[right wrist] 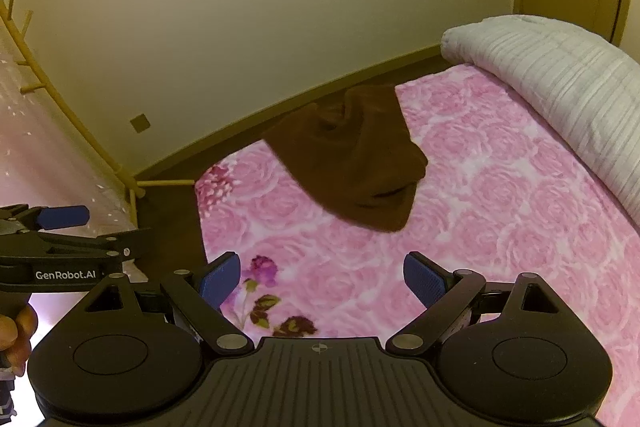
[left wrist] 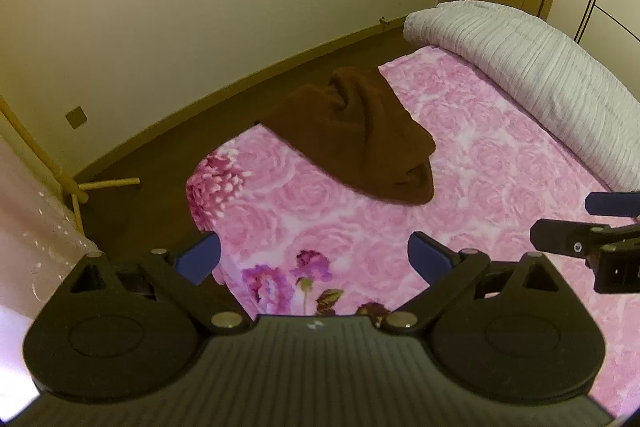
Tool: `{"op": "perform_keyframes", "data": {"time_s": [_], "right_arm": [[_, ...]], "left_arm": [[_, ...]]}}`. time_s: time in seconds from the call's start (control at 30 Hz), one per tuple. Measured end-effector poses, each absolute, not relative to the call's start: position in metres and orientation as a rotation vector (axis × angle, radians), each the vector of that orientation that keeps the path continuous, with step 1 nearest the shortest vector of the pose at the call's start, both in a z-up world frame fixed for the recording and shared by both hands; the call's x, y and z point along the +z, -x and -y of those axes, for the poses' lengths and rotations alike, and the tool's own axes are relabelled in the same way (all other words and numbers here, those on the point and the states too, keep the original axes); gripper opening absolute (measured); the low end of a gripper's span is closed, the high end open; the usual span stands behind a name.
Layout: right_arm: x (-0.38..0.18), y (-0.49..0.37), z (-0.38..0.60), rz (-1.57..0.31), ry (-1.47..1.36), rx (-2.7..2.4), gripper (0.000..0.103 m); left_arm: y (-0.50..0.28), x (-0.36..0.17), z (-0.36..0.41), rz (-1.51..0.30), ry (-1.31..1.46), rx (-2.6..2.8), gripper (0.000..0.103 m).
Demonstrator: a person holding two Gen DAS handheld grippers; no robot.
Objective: Fold clothes
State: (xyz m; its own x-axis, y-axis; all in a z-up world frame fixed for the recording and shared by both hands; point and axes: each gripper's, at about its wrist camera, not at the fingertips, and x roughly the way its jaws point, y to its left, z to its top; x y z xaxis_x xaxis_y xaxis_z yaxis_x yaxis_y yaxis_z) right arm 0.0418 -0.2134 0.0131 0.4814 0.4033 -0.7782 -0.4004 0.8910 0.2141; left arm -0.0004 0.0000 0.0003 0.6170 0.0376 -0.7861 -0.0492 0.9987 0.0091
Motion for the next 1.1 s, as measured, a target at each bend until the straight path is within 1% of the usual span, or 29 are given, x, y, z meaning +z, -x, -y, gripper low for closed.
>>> {"op": "perform_keyframes", "data": {"time_s": [0.13, 0.4, 0.8, 1.1], "right_arm": [[0.013, -0.041, 0.213, -0.945, -0.004, 0.482, 0.092], [0.01, -0.038, 0.212, -0.938, -0.006, 0.467, 0.092], [0.01, -0.042, 0.215, -0.945, -0.007, 0.468, 0.092], [0.006, -0.046, 0.212, -0.979, 0.154, 0.409, 0.092]], "left_arm": [[0.011, 0.001, -0.003, -0.88, 0.037, 0.05, 0.096], [0.0, -0.001, -0.004, -0.944, 0.049, 0.042, 0.096], [-0.003, 0.0, 0.0, -0.951, 0.041, 0.032, 0.096], [-0.005, -0.003, 0.006, -0.968, 0.032, 0.026, 0.096]]}}
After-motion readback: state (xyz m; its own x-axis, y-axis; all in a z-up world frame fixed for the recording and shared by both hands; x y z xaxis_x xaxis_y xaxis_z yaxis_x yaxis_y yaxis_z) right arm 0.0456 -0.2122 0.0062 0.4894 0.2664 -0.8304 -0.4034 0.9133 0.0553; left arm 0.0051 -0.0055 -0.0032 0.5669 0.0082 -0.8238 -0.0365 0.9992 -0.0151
